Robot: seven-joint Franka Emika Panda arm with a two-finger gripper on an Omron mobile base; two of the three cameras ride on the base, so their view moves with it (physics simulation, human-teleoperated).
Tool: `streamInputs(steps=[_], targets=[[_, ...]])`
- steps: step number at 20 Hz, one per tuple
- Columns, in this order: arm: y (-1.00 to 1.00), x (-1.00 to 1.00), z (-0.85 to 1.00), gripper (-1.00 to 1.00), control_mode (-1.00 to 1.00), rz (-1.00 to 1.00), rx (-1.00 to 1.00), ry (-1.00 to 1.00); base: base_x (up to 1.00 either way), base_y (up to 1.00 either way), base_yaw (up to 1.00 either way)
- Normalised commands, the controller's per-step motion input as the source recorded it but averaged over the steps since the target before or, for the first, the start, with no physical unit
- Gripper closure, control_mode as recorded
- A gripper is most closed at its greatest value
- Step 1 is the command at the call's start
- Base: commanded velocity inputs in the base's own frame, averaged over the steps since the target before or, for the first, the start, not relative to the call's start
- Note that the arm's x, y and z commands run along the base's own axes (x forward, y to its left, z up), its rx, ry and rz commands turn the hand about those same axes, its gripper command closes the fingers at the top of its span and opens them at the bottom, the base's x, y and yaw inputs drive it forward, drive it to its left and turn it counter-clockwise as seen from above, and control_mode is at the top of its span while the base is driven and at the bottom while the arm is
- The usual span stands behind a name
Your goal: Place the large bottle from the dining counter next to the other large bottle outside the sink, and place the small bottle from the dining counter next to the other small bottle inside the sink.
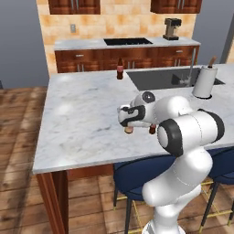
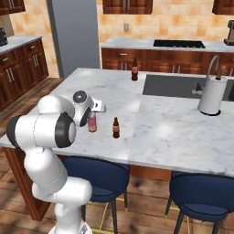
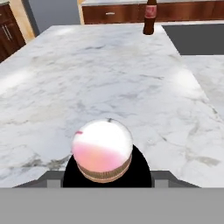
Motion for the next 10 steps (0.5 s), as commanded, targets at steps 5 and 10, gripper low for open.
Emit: streamInputs(steps=[5, 10], targets=[[0.0, 0.0, 0.0, 1.0, 1.0, 0.0, 0.0, 0.0, -0.04, 1.0, 0.0], [0.0, 0.0, 0.0, 1.0, 1.0, 0.0, 0.0, 0.0, 0.0, 1.0, 0.0]])
